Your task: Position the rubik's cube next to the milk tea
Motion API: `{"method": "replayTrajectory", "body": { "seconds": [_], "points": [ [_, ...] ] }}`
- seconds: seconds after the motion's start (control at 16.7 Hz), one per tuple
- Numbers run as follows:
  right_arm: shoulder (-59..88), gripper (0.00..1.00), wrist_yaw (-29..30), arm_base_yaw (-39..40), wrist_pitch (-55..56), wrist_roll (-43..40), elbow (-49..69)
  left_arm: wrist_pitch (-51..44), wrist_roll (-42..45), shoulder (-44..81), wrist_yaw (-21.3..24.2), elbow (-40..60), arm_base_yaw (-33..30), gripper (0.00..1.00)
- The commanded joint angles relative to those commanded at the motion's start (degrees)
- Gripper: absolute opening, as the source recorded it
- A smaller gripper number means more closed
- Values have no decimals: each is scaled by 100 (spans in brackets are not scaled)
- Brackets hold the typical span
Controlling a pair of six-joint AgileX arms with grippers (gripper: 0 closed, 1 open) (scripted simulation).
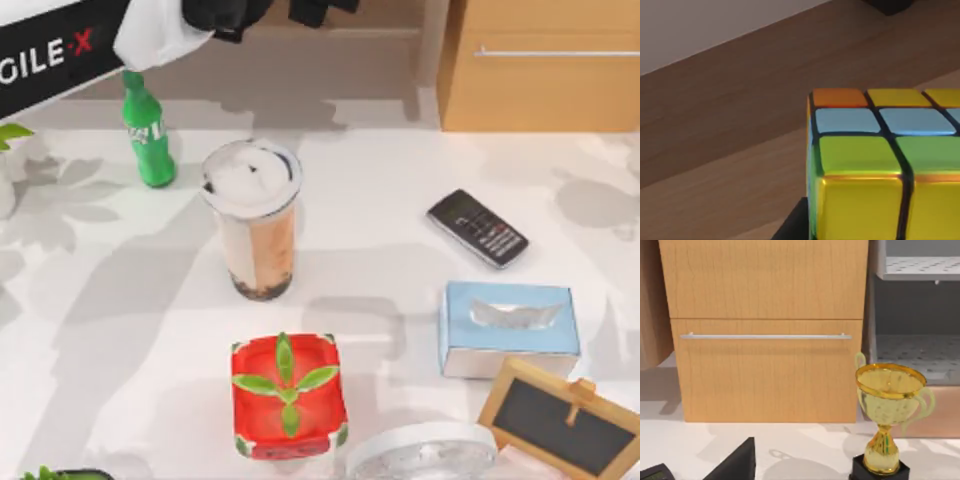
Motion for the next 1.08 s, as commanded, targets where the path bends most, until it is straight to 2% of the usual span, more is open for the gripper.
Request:
{"method": "replayTrajectory", "body": {
  "seconds": [0.3,0.54,0.78,1.08],
  "points": [
    [0,100,0,0,0,0,0,-3028,-777,-541,1155,-152,825,0],
    [0,100,0,0,0,0,0,-4640,-1453,-291,1806,-327,1651,0],
    [0,100,0,0,0,0,0,-5357,-1713,232,2108,-567,1927,0],
    [0,100,0,0,0,0,0,-5380,-1704,250,2108,-571,1904,0]
  ]
}}
